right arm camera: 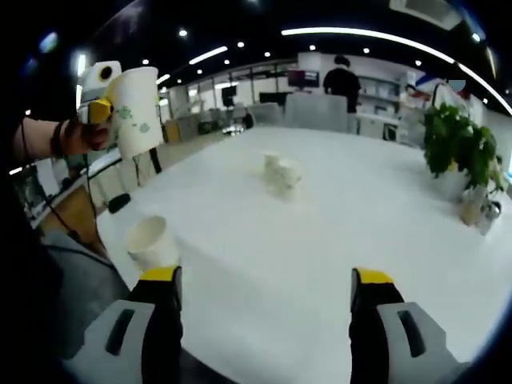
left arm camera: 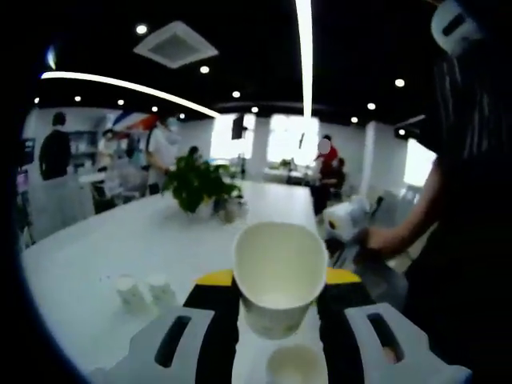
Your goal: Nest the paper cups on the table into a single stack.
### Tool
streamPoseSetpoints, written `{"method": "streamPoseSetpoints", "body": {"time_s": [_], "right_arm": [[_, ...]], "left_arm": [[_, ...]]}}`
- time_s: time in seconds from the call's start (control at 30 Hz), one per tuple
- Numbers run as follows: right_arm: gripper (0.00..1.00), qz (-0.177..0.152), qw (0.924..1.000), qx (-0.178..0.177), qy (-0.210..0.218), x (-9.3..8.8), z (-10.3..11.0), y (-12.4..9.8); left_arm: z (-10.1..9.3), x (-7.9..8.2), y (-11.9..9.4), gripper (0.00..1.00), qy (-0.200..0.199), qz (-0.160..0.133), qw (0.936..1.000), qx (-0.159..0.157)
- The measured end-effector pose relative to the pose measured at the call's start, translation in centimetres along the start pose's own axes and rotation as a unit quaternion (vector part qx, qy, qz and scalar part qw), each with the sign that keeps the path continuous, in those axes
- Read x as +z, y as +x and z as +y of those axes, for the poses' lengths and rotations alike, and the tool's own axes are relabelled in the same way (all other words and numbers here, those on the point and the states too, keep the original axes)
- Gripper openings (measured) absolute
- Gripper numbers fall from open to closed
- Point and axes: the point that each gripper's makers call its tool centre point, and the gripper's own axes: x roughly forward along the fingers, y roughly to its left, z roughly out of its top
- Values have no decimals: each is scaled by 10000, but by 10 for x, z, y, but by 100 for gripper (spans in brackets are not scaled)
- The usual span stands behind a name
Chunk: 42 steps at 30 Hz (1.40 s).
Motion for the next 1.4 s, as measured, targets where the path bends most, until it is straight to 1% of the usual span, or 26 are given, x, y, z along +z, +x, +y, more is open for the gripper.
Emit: {"method": "streamPoseSetpoints", "body": {"time_s": [0.2, 0.37, 0.5, 0.7, 0.87, 1.03, 1.2, 1.3, 1.4], "right_arm": [[84, 37, 10000, -25, -31, 0, -1, -1], [84, 52, 10000, -13, -49, 0, 0, -2], [84, 64, 10000, 2, -55, -1, 0, -1], [84, 76, 9999, 3, -66, -1, 0, -1], [84, 78, 10000, -6, -45, -1, -2, -1], [84, 86, 10000, 0, -34, -2, -1, -2], [84, 122, 9999, -4, -15, -5, -1, -2], [83, 111, 9999, -1, -15, -4, 0, -2], [83, 133, 9999, 3, -22, -5, 0, -1]], "left_arm": [[-10, -11, -1, 36, -70, -37, 9999, -78], [-13, -16, -3, 36, -104, -79, 9999, -47], [-16, -22, -1, 36, -132, -80, 9998, -100], [-15, -31, 2, 36, -243, -76, 9996, -72], [-19, -42, 5, 36, -368, 27, 9993, -100], [-19, -52, 3, 36, -388, 88, 9992, -64], [-19, -64, 2, 37, -386, 203, 9990, -48], [-19, -70, 2, 37, -247, 214, 9995, -9], [-18, -77, 4, 38, -317, 271, 9991, 9]]}}
